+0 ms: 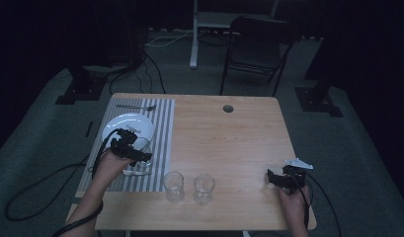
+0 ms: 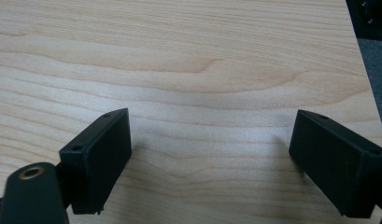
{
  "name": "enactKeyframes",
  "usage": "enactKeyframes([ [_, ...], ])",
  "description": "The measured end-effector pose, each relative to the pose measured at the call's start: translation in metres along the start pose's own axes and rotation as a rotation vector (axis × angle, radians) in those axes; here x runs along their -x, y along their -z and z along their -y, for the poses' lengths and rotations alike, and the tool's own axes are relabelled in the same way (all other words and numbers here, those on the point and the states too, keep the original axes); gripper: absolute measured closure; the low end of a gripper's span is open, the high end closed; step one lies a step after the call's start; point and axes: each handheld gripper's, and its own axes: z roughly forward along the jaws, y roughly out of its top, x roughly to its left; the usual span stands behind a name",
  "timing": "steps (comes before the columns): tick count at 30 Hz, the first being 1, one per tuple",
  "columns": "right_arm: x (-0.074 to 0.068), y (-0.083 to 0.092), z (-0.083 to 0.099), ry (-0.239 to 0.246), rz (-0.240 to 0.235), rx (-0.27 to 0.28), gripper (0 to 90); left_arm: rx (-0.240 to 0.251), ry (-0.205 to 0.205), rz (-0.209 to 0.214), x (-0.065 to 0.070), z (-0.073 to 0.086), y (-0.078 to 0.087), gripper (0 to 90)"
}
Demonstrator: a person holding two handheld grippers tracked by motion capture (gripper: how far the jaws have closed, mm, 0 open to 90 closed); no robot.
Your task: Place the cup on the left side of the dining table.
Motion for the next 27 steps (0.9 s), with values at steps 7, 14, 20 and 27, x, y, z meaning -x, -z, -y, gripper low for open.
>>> enactKeyframes([
  [7,0.000,0.000,0.000,0.000,0.000,0.000,12.5,0.055,0.018,-0.048,-0.002,0.015,0.002,0.2],
  [14,0.000,0.000,0.000,0.000,0.000,0.000,12.5,0.100,0.049,-0.074,-0.005,0.029,0.003,0.2],
  [20,0.000,0.000,0.000,0.000,0.000,0.000,12.5,0.116,0.077,-0.066,-0.010,0.038,0.004,0.2],
  [27,0.000,0.000,0.000,0.000,0.000,0.000,12.5,0.130,0.093,-0.083,-0.008,0.050,0.006,0.2],
])
